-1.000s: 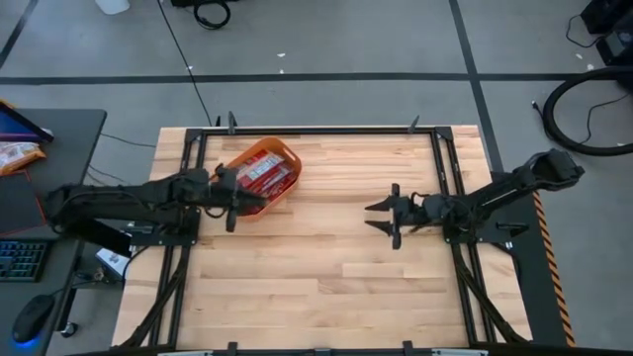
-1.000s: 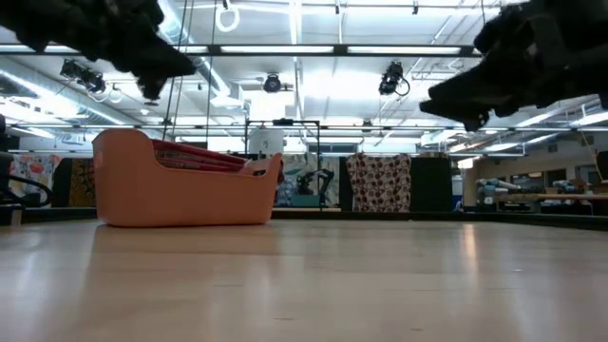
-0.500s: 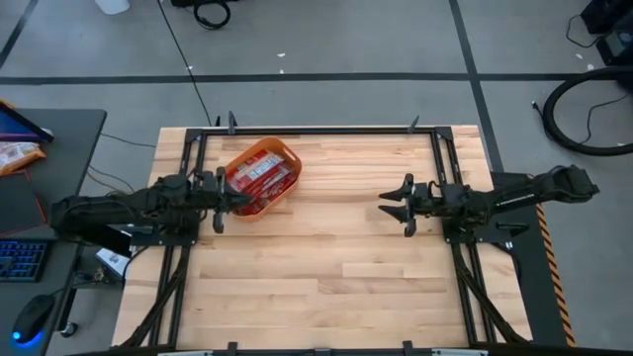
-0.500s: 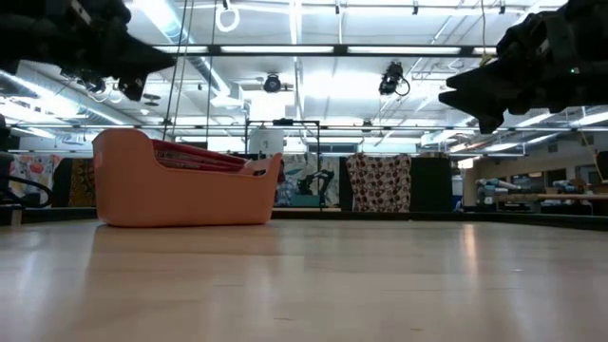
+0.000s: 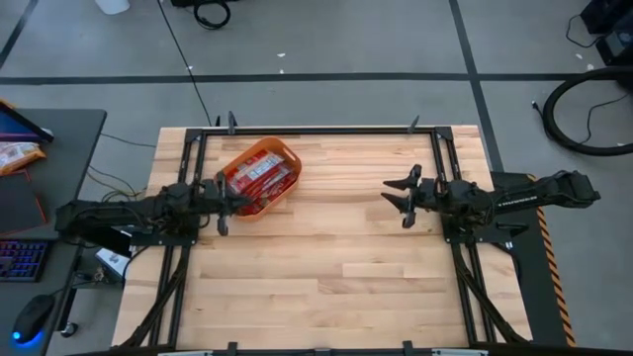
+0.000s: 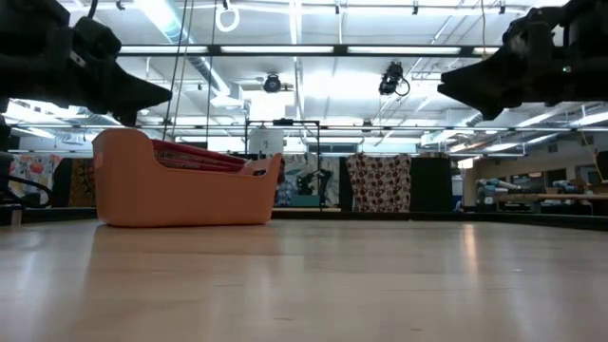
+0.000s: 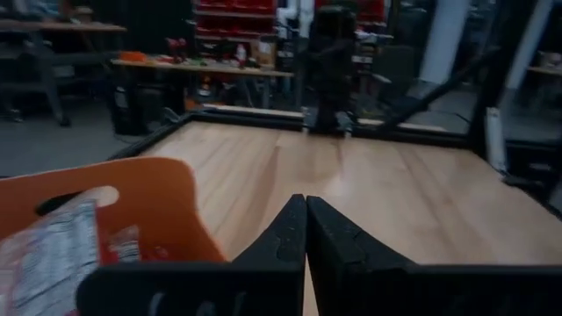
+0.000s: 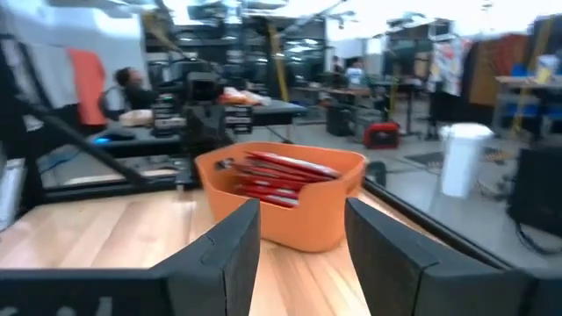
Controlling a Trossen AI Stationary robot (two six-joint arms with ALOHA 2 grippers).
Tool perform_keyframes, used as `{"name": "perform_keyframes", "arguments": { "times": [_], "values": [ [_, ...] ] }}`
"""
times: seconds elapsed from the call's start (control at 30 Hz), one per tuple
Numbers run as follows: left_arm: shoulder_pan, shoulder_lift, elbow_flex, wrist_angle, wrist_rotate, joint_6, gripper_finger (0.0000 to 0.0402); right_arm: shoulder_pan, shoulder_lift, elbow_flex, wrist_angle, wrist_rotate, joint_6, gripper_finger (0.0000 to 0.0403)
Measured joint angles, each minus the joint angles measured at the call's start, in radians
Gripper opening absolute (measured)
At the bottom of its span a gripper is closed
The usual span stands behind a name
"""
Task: Sort popcorn bags into baskets
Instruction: Return to Home Position
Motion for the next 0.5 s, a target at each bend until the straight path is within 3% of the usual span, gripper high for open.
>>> {"name": "perform_keyframes", "arguments": {
  "times": [0.27, 0.5],
  "values": [
    [0.001, -0.001, -0.010, 0.012, -0.050, -0.006, 0.0008, 0.000, 0.024, 0.000, -0.004, 0.053, 0.070, 0.0172],
    [0.001, 0.000, -0.011, 0.012, -0.100, -0.024, 0.0008, 0.000, 0.026, 0.000, 0.061, 0.194, 0.037, 0.0172]
  ]
}}
